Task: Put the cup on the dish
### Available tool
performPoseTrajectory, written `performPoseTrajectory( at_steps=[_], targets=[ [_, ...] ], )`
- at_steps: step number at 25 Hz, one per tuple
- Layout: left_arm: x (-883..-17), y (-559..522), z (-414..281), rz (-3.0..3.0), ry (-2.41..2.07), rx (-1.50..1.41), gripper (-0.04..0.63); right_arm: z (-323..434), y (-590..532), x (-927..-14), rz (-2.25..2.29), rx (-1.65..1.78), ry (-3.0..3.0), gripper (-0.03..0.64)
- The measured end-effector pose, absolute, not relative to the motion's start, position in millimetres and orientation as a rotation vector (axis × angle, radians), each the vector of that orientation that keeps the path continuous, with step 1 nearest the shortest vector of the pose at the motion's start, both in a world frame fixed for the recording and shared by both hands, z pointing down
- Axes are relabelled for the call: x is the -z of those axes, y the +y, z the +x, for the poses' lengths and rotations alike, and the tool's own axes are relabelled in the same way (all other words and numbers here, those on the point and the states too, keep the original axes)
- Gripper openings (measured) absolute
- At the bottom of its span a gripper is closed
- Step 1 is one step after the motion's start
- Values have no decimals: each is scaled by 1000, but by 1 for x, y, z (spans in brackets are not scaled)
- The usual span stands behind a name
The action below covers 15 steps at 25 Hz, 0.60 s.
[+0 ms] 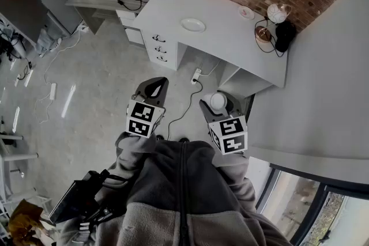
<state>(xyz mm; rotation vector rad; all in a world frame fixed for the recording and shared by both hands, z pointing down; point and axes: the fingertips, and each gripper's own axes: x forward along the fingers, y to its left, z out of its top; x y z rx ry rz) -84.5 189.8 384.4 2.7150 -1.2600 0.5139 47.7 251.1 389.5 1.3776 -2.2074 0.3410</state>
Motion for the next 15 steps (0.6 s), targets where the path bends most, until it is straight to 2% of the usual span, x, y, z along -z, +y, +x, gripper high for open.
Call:
performPoseTrajectory(
  at_steps=[15],
  targets=[
    [-369, 178, -82, 2744, -1260, -496, 6, 21, 219, -373, 1345, -304, -2257, 258]
  ],
)
